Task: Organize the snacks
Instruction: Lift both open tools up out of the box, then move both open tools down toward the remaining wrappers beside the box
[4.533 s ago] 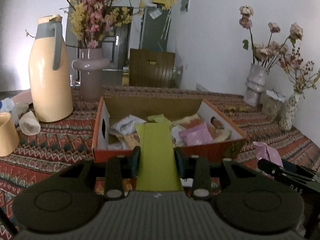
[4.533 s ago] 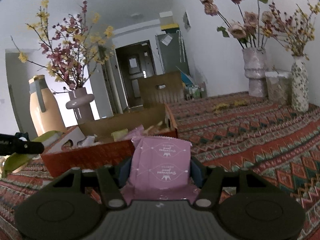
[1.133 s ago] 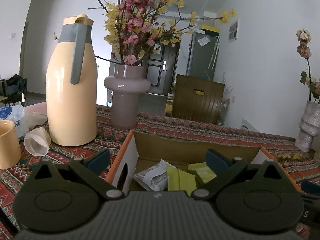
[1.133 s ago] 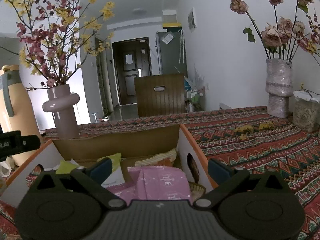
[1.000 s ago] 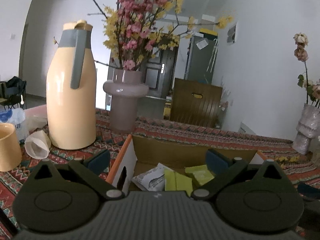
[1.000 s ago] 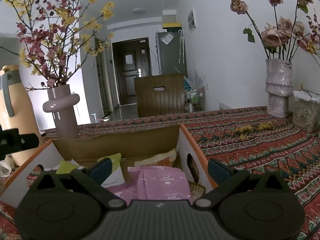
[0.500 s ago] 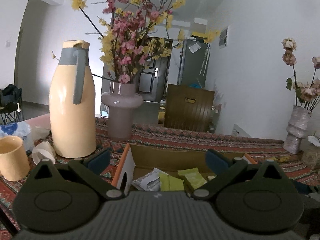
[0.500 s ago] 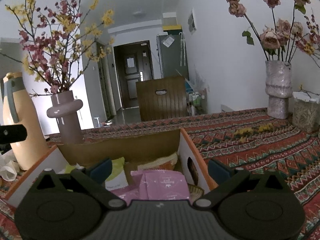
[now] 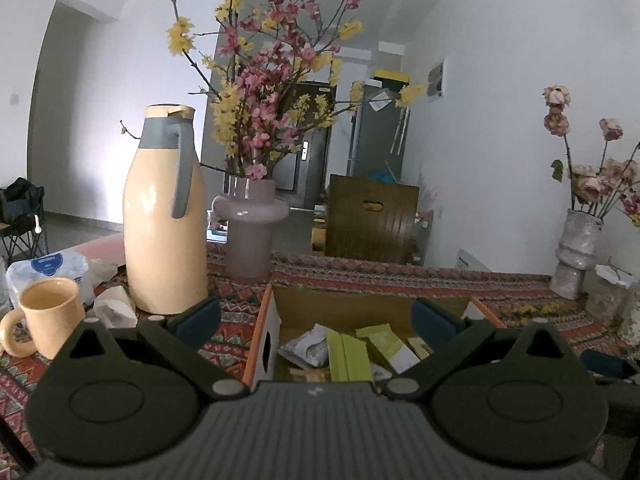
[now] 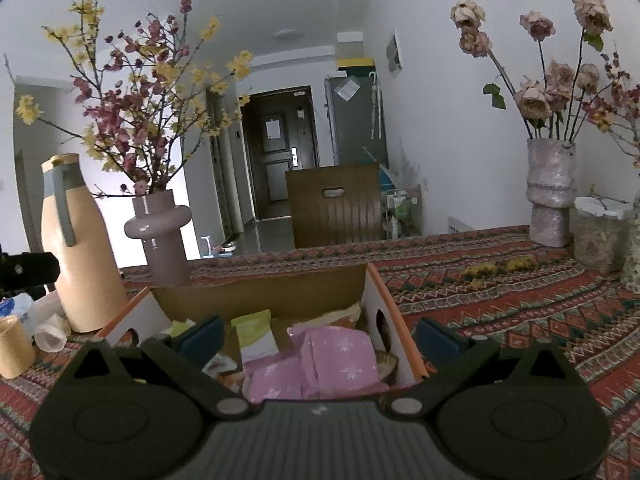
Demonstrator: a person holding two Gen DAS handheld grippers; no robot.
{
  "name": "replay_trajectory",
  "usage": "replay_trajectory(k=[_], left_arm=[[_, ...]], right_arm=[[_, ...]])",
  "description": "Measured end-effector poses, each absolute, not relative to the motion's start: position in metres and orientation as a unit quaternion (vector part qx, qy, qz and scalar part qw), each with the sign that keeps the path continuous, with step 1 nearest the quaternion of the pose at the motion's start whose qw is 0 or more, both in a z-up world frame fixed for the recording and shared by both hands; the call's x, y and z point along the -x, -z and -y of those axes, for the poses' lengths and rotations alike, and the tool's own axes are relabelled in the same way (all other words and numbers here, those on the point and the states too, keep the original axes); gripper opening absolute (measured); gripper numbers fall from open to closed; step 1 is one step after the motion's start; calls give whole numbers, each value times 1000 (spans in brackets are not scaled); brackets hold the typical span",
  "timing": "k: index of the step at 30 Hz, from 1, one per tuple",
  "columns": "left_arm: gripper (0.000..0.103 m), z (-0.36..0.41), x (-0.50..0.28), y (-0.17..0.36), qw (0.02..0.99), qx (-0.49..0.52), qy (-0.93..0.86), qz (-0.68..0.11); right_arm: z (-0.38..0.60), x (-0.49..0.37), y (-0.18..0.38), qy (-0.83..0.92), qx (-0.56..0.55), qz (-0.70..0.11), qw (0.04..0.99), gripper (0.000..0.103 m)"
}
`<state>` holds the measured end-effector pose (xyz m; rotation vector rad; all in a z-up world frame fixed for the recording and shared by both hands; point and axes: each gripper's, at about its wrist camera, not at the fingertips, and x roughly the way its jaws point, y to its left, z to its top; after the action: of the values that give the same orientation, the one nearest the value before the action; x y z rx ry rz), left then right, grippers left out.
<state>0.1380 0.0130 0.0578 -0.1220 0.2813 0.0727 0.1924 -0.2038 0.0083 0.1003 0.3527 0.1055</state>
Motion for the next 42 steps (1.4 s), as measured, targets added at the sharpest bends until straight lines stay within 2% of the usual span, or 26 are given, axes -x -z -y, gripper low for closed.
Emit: replay_trajectory(k=[8, 19, 32, 42], left_arm=[[103, -23, -99, -53, 986, 59, -25, -155], [103, -45, -66, -29, 979, 59, -26, -195], [103, -65, -53, -5, 969, 76, -30, -231], [103, -73, -49, 6, 963, 90, -32, -251]], right_arm=[[196, -149, -11, -59, -45, -192, 979, 103], [168, -106, 17, -81, -31, -263, 961, 103], [120, -103, 36, -67, -28, -335, 939, 103], [115, -96, 48, -47, -3, -352, 935, 103]])
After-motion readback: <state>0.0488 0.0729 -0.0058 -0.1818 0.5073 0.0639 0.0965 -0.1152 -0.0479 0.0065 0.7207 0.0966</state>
